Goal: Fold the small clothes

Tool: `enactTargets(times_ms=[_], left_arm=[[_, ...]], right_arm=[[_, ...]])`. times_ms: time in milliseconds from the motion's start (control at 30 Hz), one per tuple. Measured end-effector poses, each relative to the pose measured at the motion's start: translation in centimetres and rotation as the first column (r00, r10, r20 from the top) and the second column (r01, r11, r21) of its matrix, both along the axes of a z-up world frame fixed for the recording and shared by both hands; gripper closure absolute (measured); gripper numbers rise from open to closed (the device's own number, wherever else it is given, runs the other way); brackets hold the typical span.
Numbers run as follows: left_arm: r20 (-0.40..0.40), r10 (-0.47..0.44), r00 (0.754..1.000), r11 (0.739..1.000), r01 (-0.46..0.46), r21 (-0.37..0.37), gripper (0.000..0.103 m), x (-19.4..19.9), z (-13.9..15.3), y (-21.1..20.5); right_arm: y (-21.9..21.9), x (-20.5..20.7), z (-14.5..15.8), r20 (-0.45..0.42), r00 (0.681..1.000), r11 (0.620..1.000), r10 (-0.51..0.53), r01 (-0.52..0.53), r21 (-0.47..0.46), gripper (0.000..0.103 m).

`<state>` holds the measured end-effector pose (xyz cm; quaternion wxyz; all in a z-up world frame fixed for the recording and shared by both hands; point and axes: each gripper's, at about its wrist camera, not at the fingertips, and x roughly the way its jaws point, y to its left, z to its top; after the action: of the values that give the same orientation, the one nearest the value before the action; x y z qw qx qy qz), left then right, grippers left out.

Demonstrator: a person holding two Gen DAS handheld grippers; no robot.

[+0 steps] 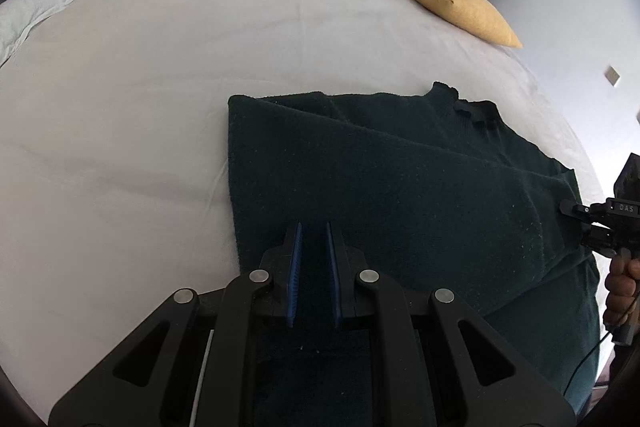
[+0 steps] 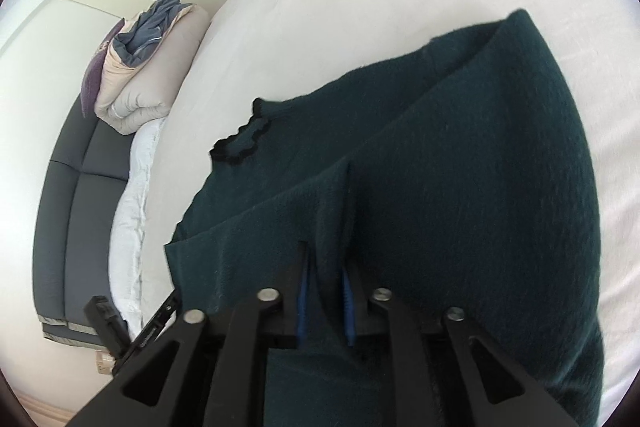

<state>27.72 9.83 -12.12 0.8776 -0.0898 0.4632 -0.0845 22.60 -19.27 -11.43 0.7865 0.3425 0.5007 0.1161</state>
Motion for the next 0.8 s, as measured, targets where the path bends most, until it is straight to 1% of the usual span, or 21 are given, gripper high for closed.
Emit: enactTargets(times_ms=[67, 100, 133, 167, 333, 433, 567, 800], left_arm=[[-0.005, 0.000, 1.000, 1.000, 0.000, -0.008, 0.091, 0.1, 0.1, 0.2], [-0.005, 0.002, 1.000, 1.000, -0.002, -0.025, 0.091, 0.1, 0.3, 0.5], [-0.005, 0.006, 1.000, 0.999, -0.006, -0.051, 0.091, 0.1, 0.5, 0.9], [-0.010, 0.015, 1.000, 0.997, -0.016, -0.079, 0.091, 0.1, 0.7, 1.6], [0.011, 0.093, 0.996, 0.991, -0.091, -0.102, 0.091, 0.0, 2.3, 5.3], [0.026, 0.111, 0.993, 0.989, -0.108, -0.101, 0.091, -0.1, 3.2, 6.5], [0.043, 0.073, 0.996, 0.995, -0.070, -0.065, 0.091, 0.0, 3.9, 5.5], [0.028, -0.001, 1.000, 1.000, 0.001, -0.017, 0.091, 1.5, 3.4, 1.5]], right_arm=[[0.7, -0.2, 0.2, 0.010, 1.000, 0.999, 0.025, -0.024, -0.032, 0.075], [0.9, -0.2, 0.4, 0.012, 0.999, 0.998, 0.035, -0.035, -0.043, 0.076], [1.1, -0.2, 0.5, 0.014, 0.999, 0.997, 0.041, -0.039, -0.067, 0.080], [1.1, -0.1, 0.7, 0.011, 0.999, 0.995, 0.043, -0.042, -0.089, 0.094], [-0.4, 0.2, 0.7, 0.000, 1.000, 0.994, 0.030, -0.030, -0.109, 0.094], [-0.9, 0.4, 0.5, -0.010, 1.000, 0.994, 0.024, -0.025, -0.111, 0.094], [-0.6, 0.6, 0.2, -0.013, 0.999, 0.993, 0.035, -0.036, -0.115, 0.094], [-0.5, 0.3, 0.2, -0.016, 0.999, 0.989, 0.045, -0.046, -0.137, 0.094]])
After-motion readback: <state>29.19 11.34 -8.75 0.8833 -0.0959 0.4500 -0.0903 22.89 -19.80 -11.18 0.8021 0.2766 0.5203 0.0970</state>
